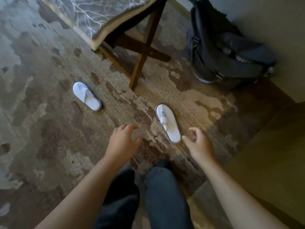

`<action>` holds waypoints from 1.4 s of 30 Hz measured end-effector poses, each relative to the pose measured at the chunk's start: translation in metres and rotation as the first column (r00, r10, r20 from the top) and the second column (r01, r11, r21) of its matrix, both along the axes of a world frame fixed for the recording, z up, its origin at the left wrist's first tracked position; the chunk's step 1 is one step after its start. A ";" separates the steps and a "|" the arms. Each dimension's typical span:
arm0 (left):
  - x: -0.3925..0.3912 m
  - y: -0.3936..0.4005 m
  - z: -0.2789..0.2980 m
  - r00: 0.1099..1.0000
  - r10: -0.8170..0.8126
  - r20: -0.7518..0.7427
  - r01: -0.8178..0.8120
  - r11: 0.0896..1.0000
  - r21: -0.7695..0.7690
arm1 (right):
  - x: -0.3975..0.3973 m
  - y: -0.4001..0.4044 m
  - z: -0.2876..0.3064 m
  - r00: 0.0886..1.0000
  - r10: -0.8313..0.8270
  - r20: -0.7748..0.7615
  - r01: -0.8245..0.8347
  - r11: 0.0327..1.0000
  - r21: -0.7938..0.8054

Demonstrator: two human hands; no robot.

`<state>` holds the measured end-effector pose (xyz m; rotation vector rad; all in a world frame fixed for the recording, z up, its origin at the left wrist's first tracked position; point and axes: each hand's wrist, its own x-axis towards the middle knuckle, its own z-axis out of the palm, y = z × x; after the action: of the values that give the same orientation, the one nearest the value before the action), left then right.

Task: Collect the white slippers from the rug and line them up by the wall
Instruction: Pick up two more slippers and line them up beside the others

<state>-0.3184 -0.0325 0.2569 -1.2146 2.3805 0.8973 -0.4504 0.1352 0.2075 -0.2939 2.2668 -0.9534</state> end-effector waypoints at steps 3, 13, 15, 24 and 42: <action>-0.033 -0.016 -0.083 0.996 -0.080 0.028 0.079 0.997 0.013 | -0.008 -0.019 -0.085 0.999 0.041 -0.009 -0.041 0.997 0.062; -0.079 -0.041 -0.368 0.968 -0.237 0.079 0.232 0.970 0.071 | -0.022 -0.059 -0.370 0.996 -0.040 -0.079 0.058 0.970 0.237; -0.079 -0.048 -0.398 0.967 -0.248 0.061 0.245 0.968 0.064 | -0.021 -0.065 -0.410 0.997 0.004 -0.082 0.024 0.945 0.326; -0.056 -0.083 -0.419 0.959 -0.273 0.074 0.272 0.962 0.020 | -0.014 -0.086 -0.451 0.971 0.102 -0.218 0.006 0.897 0.442; 0.127 -0.312 -0.432 0.991 0.098 0.087 -0.074 0.967 -0.243 | 0.095 -0.348 -0.401 0.926 0.311 -0.215 -0.291 0.949 0.120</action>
<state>-0.1911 -0.3441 -0.1752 -1.4258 2.4253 0.5705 -0.3555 -0.2131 -0.1939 -0.7269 2.3716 -0.6868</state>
